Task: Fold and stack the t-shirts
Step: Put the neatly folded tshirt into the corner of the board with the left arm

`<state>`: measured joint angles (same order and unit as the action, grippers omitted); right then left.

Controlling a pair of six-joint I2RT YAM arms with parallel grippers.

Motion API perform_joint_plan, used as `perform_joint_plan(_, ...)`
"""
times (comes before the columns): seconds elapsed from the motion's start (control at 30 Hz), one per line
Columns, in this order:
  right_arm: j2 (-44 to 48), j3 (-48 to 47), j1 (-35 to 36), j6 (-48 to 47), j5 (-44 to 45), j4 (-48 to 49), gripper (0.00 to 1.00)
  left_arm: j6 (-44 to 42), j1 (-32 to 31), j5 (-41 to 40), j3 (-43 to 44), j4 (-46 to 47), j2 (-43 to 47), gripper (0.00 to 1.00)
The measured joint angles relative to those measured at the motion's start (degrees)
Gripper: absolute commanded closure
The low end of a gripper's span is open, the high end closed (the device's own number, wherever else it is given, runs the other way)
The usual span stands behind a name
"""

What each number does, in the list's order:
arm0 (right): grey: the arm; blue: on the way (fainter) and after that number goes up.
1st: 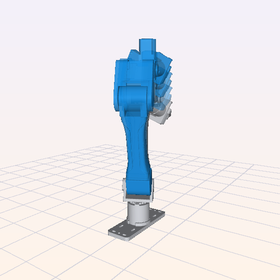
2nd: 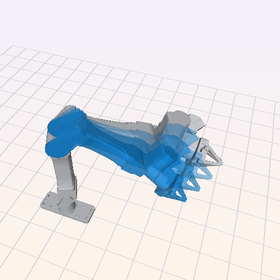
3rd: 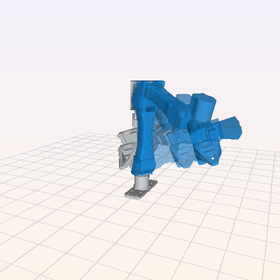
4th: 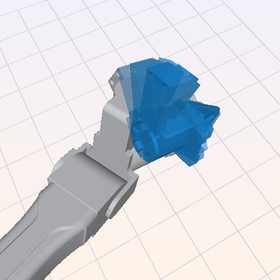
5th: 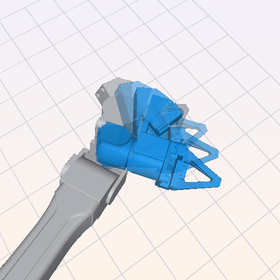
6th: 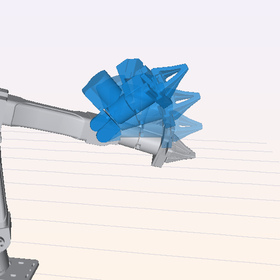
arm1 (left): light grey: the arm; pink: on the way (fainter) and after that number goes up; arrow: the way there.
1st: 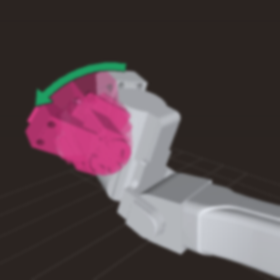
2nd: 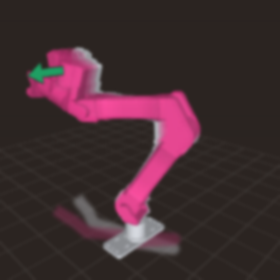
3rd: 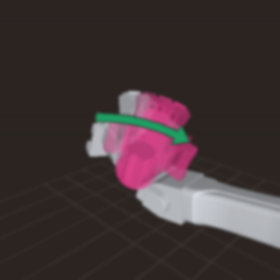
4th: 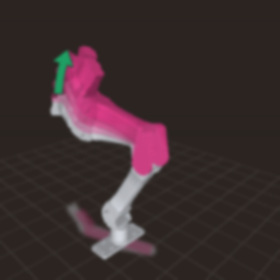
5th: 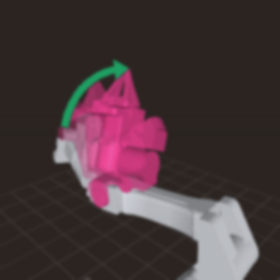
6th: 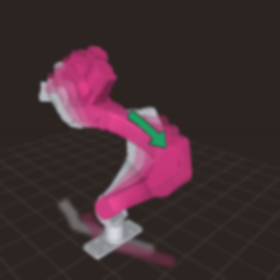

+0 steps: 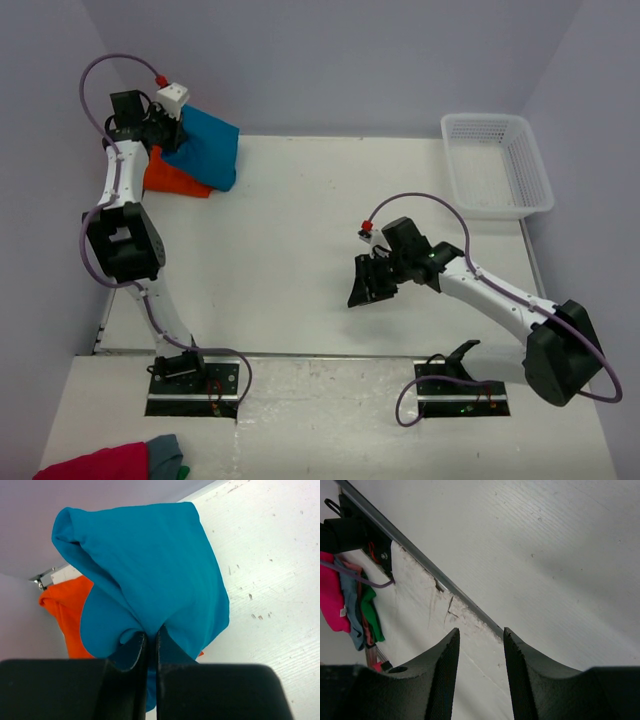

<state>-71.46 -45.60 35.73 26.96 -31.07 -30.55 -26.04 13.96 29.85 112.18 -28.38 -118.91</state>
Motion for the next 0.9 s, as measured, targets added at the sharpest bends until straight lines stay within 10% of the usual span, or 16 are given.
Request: perform_joint_plan(0.9, -0.5, 0.0, 0.0, 0.0, 0.0, 0.0, 0.58, 2.0, 2.9, 0.5, -5.7, 2.6, 5.8, 1.0)
